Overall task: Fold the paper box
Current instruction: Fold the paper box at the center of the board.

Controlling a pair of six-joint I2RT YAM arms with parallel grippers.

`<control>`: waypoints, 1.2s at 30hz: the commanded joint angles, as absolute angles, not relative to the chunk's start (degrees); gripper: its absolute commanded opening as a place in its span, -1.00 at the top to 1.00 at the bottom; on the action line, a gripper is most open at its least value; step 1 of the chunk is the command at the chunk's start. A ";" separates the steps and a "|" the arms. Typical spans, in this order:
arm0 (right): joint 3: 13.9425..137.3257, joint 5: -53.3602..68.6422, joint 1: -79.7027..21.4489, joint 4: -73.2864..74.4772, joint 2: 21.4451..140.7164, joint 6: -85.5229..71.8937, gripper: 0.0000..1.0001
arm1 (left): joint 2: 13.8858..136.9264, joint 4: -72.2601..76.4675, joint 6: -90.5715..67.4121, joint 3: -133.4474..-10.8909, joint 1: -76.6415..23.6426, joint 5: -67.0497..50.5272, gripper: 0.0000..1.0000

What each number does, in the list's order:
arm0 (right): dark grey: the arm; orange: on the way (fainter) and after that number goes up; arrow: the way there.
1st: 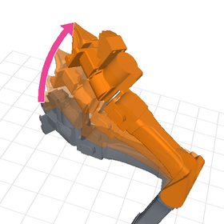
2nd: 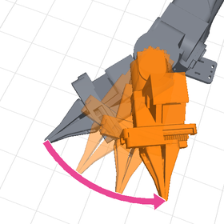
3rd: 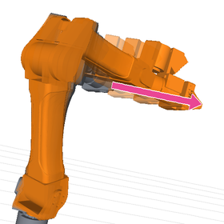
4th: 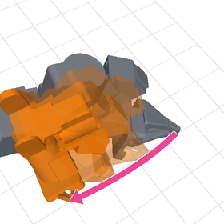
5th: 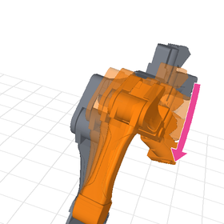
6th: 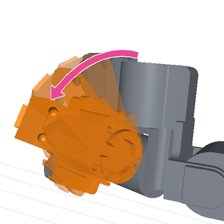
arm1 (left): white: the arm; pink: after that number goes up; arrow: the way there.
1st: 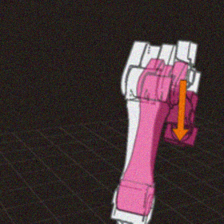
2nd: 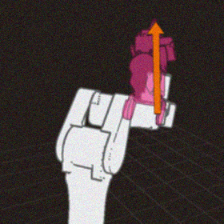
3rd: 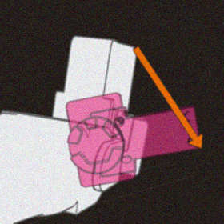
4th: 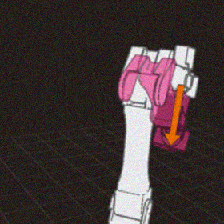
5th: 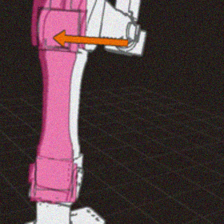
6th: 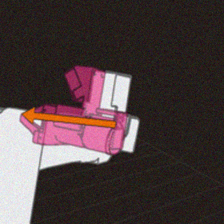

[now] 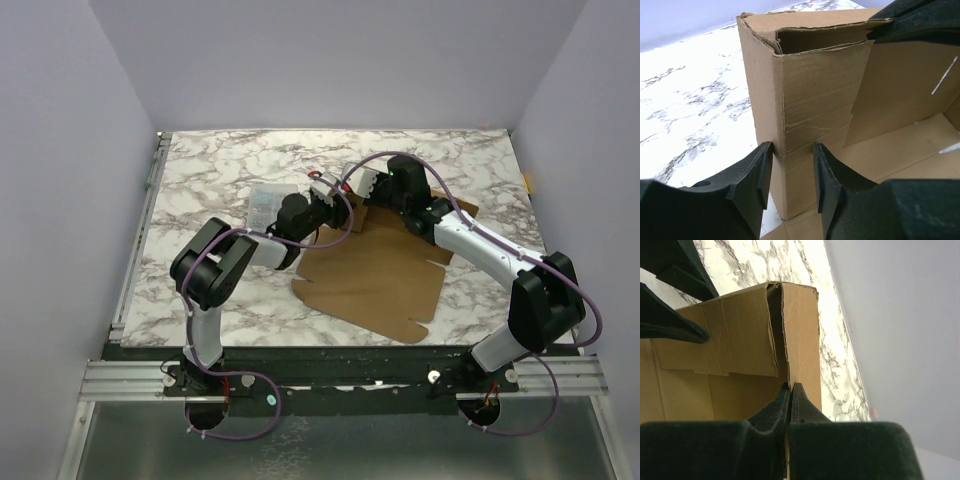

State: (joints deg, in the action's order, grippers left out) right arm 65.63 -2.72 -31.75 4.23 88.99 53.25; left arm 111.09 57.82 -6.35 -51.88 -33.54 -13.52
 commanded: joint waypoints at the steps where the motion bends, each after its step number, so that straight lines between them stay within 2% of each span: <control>1: 65.94 2.66 -32.24 10.46 91.08 49.48 0.99 | 113.24 59.84 -8.21 -53.99 -35.03 -6.29 0.17; 18: 63.87 5.08 -32.17 9.93 89.03 48.04 0.99 | 116.38 69.65 -11.74 -53.62 -34.06 -4.92 0.08; 24: 64.02 5.58 -32.18 9.84 89.12 47.90 0.99 | 116.27 71.54 -11.35 -52.93 -33.50 -4.50 -0.01; 36: 64.25 7.24 -32.16 10.94 89.74 47.08 0.99 | 117.96 73.24 -13.00 -53.87 -33.30 -1.45 0.01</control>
State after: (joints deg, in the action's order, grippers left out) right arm 65.93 0.67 -31.27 4.32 88.84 50.37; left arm 116.60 68.12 -11.68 -52.64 -33.85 -5.91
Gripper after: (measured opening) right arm 0.008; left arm 0.503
